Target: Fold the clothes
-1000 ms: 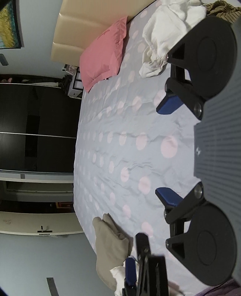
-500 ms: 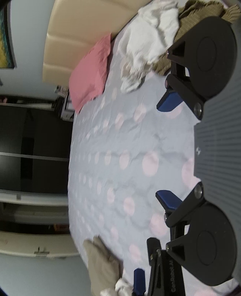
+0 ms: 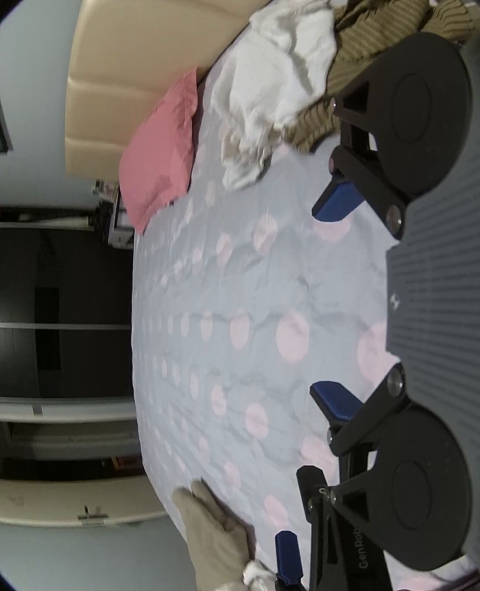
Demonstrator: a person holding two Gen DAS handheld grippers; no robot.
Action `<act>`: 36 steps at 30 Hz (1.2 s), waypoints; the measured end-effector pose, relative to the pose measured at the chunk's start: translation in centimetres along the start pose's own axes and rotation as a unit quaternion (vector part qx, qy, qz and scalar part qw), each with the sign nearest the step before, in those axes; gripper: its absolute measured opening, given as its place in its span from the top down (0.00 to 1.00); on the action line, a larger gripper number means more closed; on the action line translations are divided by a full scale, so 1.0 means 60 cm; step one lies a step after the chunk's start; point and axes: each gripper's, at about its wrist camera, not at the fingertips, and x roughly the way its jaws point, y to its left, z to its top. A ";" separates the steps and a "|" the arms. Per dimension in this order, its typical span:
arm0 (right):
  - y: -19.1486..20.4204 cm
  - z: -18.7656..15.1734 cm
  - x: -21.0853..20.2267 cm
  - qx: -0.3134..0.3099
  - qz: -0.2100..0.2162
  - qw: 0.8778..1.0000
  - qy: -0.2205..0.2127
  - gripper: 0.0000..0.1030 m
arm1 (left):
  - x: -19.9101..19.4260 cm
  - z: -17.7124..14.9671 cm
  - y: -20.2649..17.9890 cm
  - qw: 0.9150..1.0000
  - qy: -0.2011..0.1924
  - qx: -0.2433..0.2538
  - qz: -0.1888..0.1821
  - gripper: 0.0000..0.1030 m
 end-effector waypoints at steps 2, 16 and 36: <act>0.019 0.004 0.000 -0.011 0.019 1.000 -0.002 0.08 | -0.005 -0.003 0.008 1.000 0.000 -0.003 0.014 0.29; 0.219 0.028 -0.037 -0.091 0.174 0.980 -0.025 0.08 | -0.103 -0.054 0.177 0.979 0.009 -0.113 0.169 0.29; 0.380 0.028 -0.040 -0.141 0.290 0.946 -0.044 0.07 | -0.170 -0.108 0.302 0.939 0.025 -0.210 0.273 0.29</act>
